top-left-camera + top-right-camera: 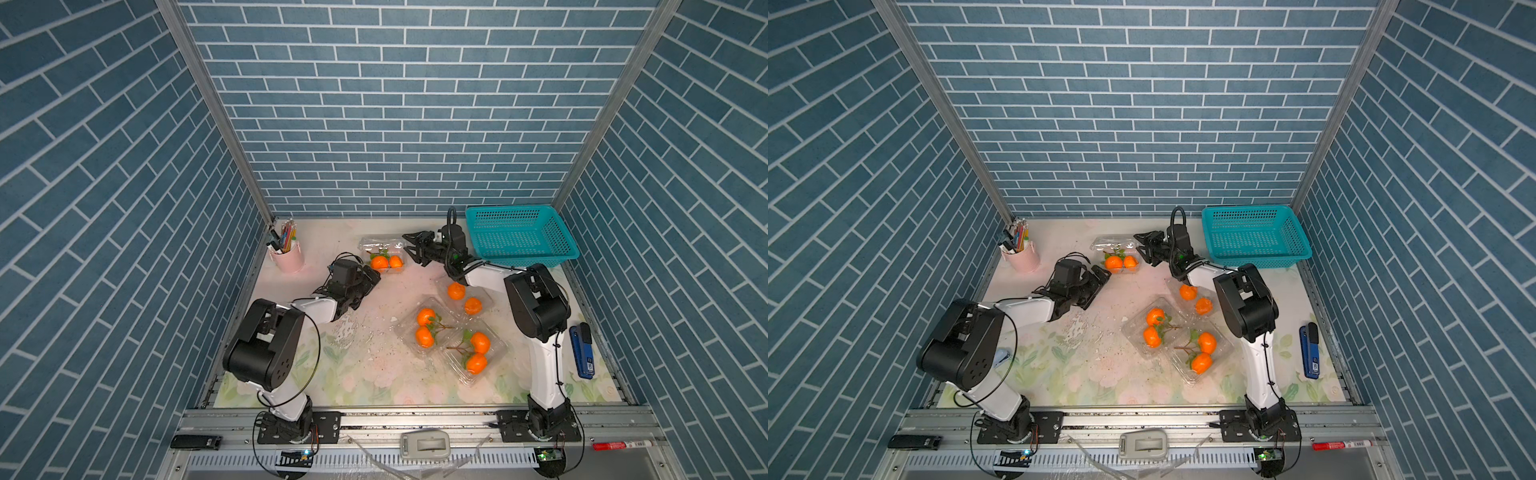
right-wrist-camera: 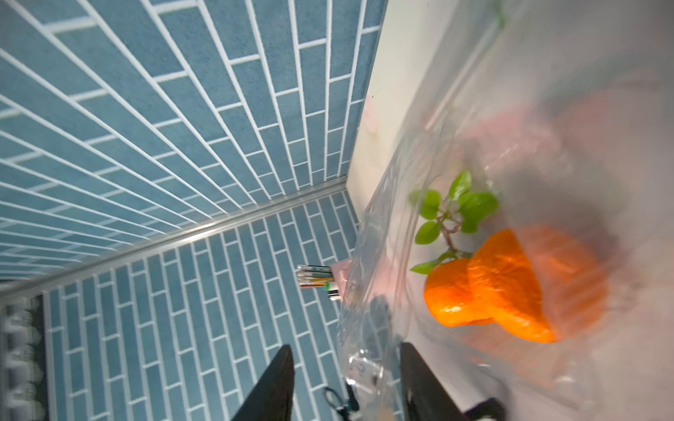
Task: Take oranges out of containers
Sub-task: Open the packing box at the center of the board.
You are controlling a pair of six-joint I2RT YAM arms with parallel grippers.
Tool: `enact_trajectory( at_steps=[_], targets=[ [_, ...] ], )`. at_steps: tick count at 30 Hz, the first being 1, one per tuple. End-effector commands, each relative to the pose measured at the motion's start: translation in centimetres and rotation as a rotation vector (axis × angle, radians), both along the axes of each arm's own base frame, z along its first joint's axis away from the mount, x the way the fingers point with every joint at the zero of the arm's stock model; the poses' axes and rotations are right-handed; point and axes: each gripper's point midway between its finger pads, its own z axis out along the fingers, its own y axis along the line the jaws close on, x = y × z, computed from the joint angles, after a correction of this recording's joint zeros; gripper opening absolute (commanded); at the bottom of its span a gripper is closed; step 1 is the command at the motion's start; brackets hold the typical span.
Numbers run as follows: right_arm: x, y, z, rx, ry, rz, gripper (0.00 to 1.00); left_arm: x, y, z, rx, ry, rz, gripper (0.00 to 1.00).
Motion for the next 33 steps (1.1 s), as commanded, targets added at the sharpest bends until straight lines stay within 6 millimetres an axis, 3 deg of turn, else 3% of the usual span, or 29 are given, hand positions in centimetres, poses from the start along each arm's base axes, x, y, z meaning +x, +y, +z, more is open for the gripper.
enact_trajectory(
  at_steps=[1, 5, 10, 17, 24, 25, 33],
  targets=[
    [-1.6, -0.5, 1.9, -0.206, -0.188, 0.14, 0.51, 0.0, 1.3, 1.4, 0.073, 0.022, -0.063, 0.99],
    [-1.4, -0.2, 2.0, -0.269, -0.246, 0.185, 0.53, 1.7, 2.6, 3.3, 0.068, -0.01, -0.059, 0.99],
    [-1.8, 0.3, 2.3, -0.338, -0.284, 0.246, 0.6, 3.6, 3.1, 4.2, 0.065, -0.015, -0.073, 0.99],
    [-2.1, -1.7, -2.4, -0.608, -0.256, 0.299, 0.73, 6.1, 2.4, 3.5, 0.041, -0.003, -0.124, 0.99],
    [-2.2, -0.5, -5.3, -0.642, -0.24, 0.367, 0.78, 9.1, 1.5, 3.3, 0.038, -0.014, -0.153, 1.0],
    [-2.2, -0.3, -6.5, -0.651, -0.221, 0.38, 0.78, 9.4, 1.5, 3.1, 0.04, -0.01, -0.155, 0.99],
    [-1.7, 1.8, -6.4, -0.619, -0.245, 0.407, 0.79, 10.6, 0.9, 2.8, 0.009, -0.017, -0.162, 0.99]
  ],
)
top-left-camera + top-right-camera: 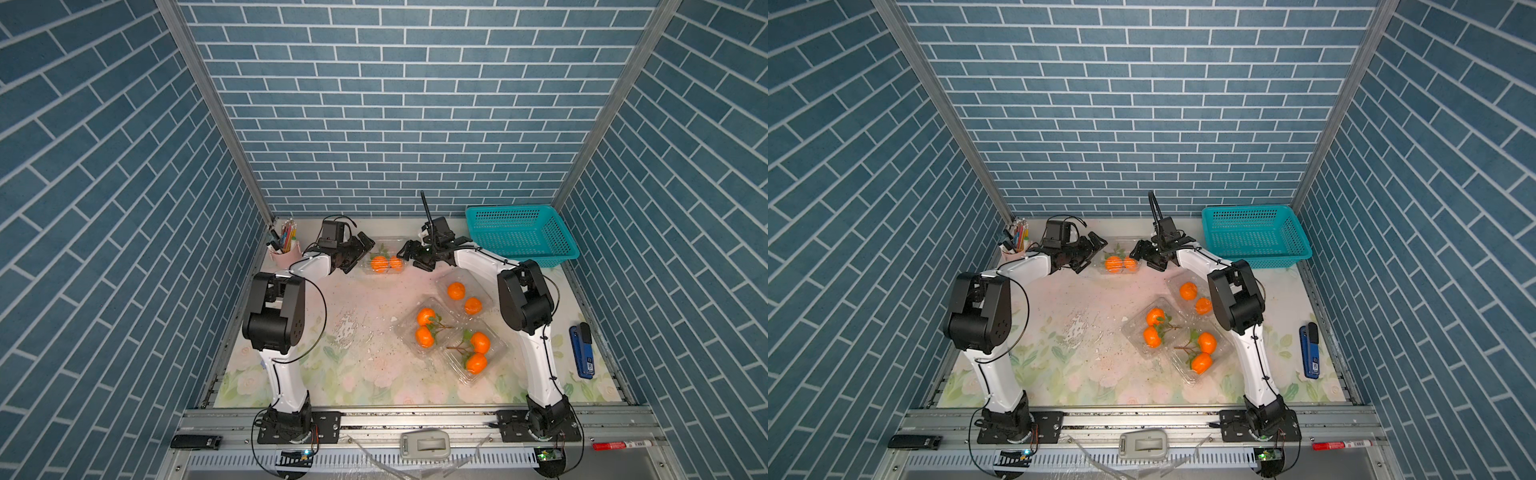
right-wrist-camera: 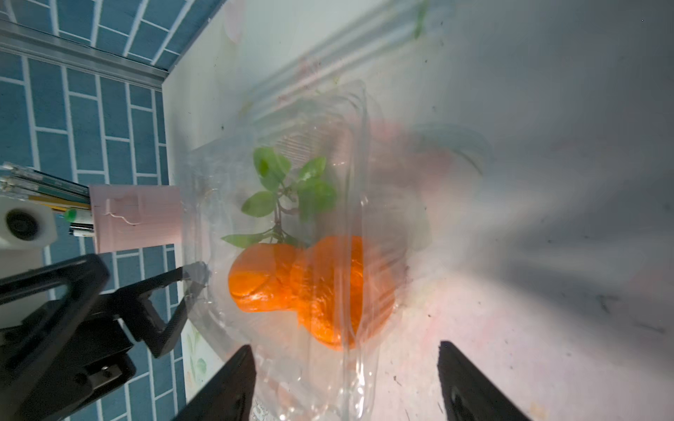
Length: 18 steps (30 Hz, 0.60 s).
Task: Take oranges out of containers
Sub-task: Open the packing box at the center of the board.
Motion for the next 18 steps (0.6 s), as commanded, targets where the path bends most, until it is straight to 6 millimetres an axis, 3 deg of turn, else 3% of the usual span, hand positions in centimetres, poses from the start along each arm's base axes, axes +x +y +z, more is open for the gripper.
enact_trajectory(
  at_steps=[1, 11, 18],
  targets=[
    [0.2, 1.2, 1.4, 0.008, -0.041, 0.044, 0.79, 0.4, -0.3, -0.5, -0.019, 0.003, -0.013, 0.99],
    [0.4, 0.9, 2.4, -0.082, -0.076, 0.042, 0.79, 1.1, -0.6, -0.6, -0.04, -0.003, -0.015, 0.99],
    [0.3, 1.7, 3.1, -0.051, -0.083, 0.06, 0.79, 1.5, -1.0, -0.3, -0.064, -0.011, -0.018, 0.99]
  ],
)
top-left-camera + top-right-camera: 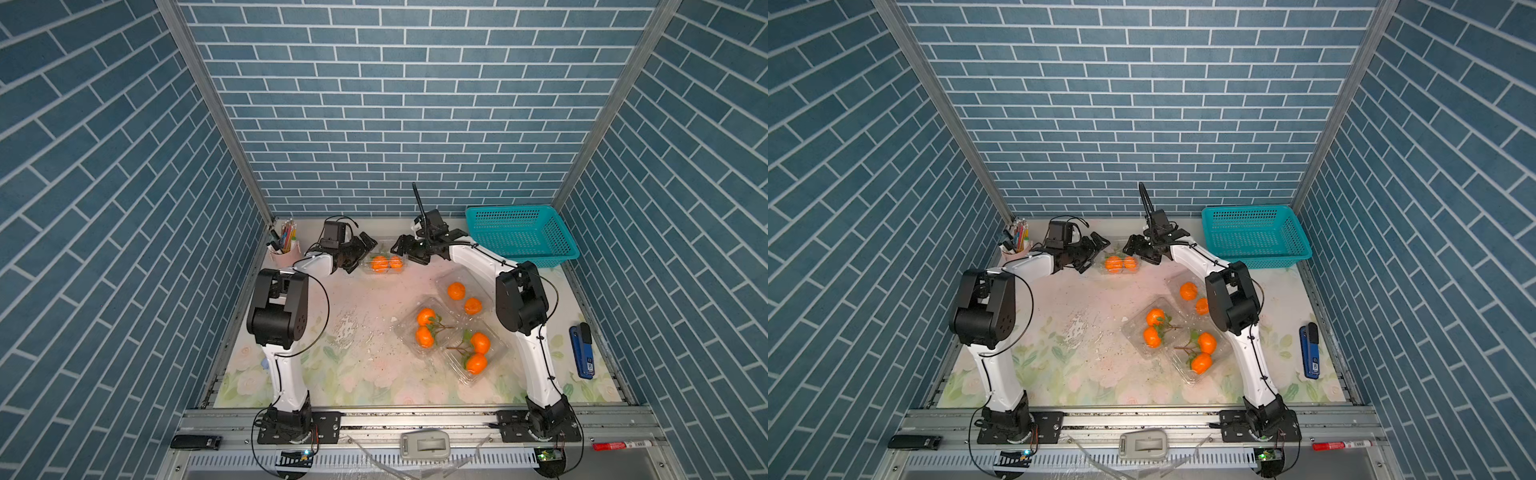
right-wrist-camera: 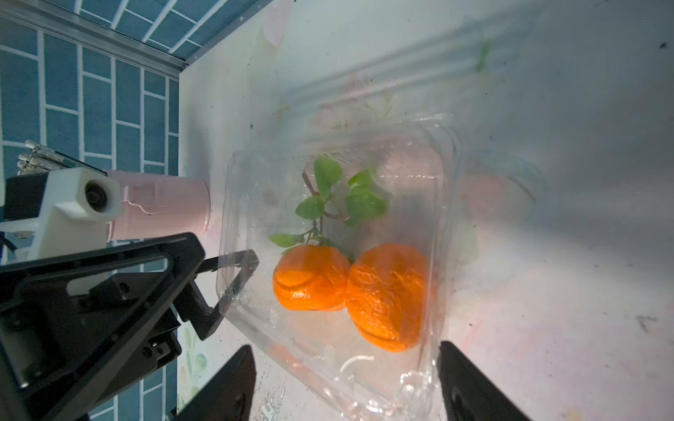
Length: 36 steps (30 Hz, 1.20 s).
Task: Take oranges out of containers
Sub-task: Open the packing box at the center of the board.
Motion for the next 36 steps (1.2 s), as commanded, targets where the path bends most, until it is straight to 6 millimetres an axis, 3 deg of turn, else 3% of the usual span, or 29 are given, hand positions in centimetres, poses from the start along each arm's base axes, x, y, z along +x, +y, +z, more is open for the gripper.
enact_trajectory(
  at_steps=[1, 12, 17, 22, 32, 36],
  targets=[
    [-0.2, 0.5, 0.2, -0.01, -0.017, 0.024, 0.79, 0.7, -0.3, 0.5, -0.029, -0.018, -0.006, 0.99],
    [0.5, 2.7, 4.2, 0.198, -0.007, -0.001, 0.78, 0.8, 0.8, 3.7, -0.126, -0.057, 0.021, 0.99],
    [2.9, 2.5, 5.7, 0.323, -0.014, -0.093, 0.76, 0.3, 2.8, 4.5, -0.17, -0.068, 0.078, 0.99],
    [4.7, 2.9, 6.8, 0.403, -0.036, -0.128, 0.76, 0.0, 3.4, 5.7, -0.212, -0.096, 0.076, 0.99],
    [8.9, 3.8, 5.4, 0.432, -0.051, -0.222, 0.74, -1.2, 4.9, 5.3, -0.22, -0.092, 0.106, 0.99],
    [9.9, 4.6, 5.6, 0.463, -0.053, -0.225, 0.74, -1.3, 5.9, 6.3, -0.232, -0.109, 0.123, 0.99]
  ],
)
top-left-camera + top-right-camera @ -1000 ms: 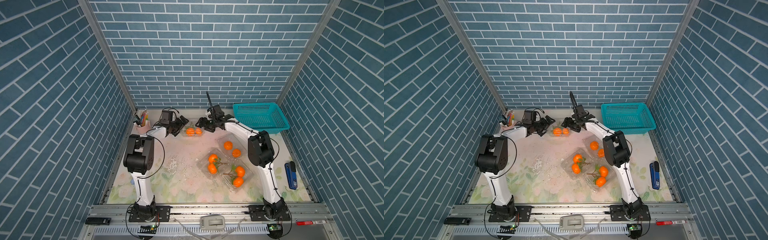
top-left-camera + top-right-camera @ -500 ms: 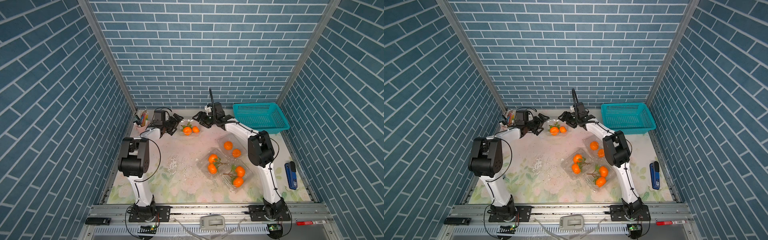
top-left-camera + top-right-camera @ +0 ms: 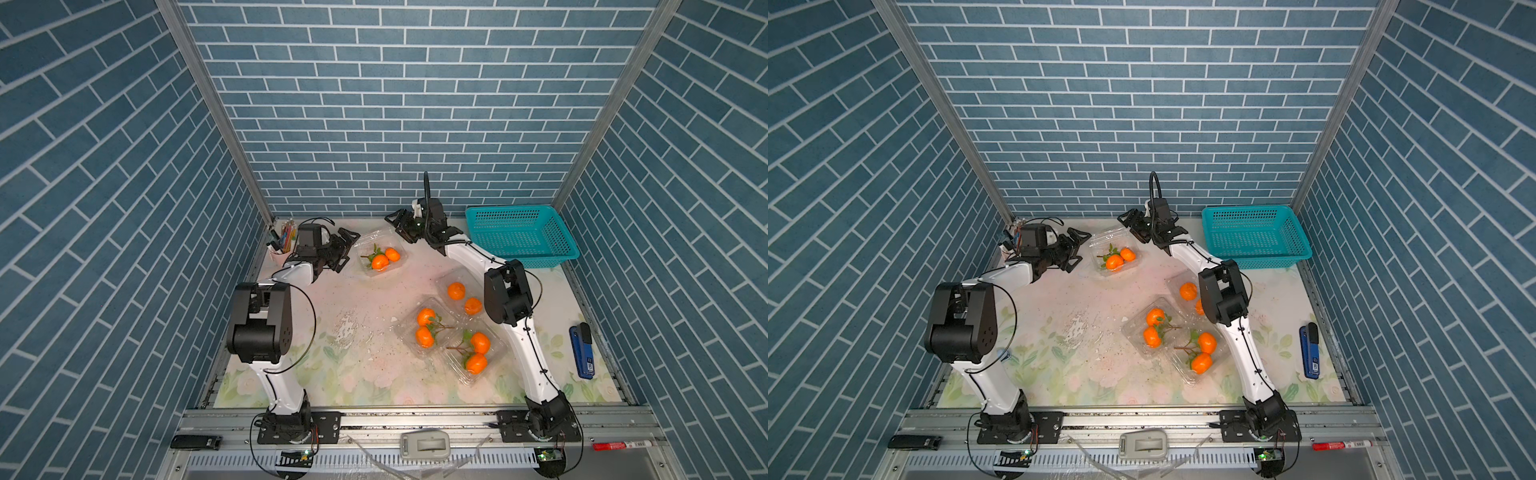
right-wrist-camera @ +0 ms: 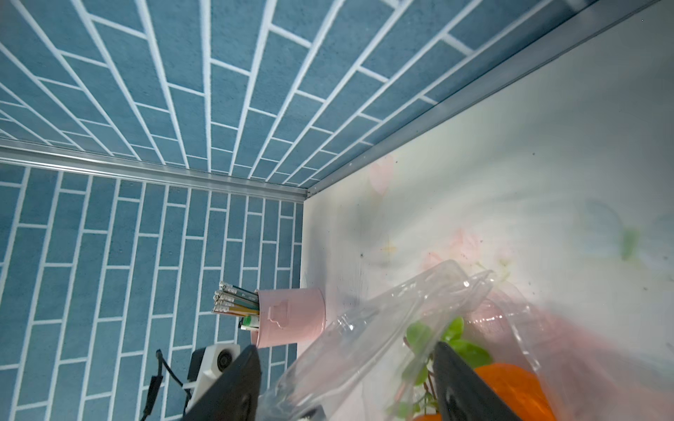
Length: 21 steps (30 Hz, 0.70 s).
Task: Take oranges out of containers
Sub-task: Open the packing box at the center of the board.
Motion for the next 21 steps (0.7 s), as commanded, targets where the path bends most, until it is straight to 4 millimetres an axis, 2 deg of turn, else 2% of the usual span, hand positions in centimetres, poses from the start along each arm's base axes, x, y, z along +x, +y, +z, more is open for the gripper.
enact_trajectory(
  at_steps=[1, 5, 9, 14, 17, 21],
  targets=[
    [1.0, 0.5, 0.9, 0.046, 0.008, -0.031, 0.74, 0.1, 1.2, 2.4, -0.014, -0.055, 0.016, 0.99],
    [0.7, 1.1, 2.2, 0.071, -0.004, -0.023, 0.74, 0.2, 2.2, 3.8, -0.017, -0.075, 0.034, 0.99],
    [0.1, 1.7, 3.9, 0.092, -0.022, -0.01, 0.74, 0.2, 2.2, 4.9, -0.022, -0.096, 0.027, 0.99],
    [-0.6, 3.5, 5.6, 0.123, -0.085, 0.024, 0.74, -0.7, 2.2, 5.7, -0.027, -0.123, 0.031, 0.99],
    [-0.4, 4.5, 5.1, 0.121, -0.115, 0.041, 0.75, -1.2, 2.1, 5.7, -0.026, -0.124, 0.03, 0.99],
    [0.0, 5.1, 3.3, 0.09, -0.153, 0.061, 0.75, -1.6, 1.8, 5.5, -0.035, -0.131, 0.016, 0.99]
  ],
)
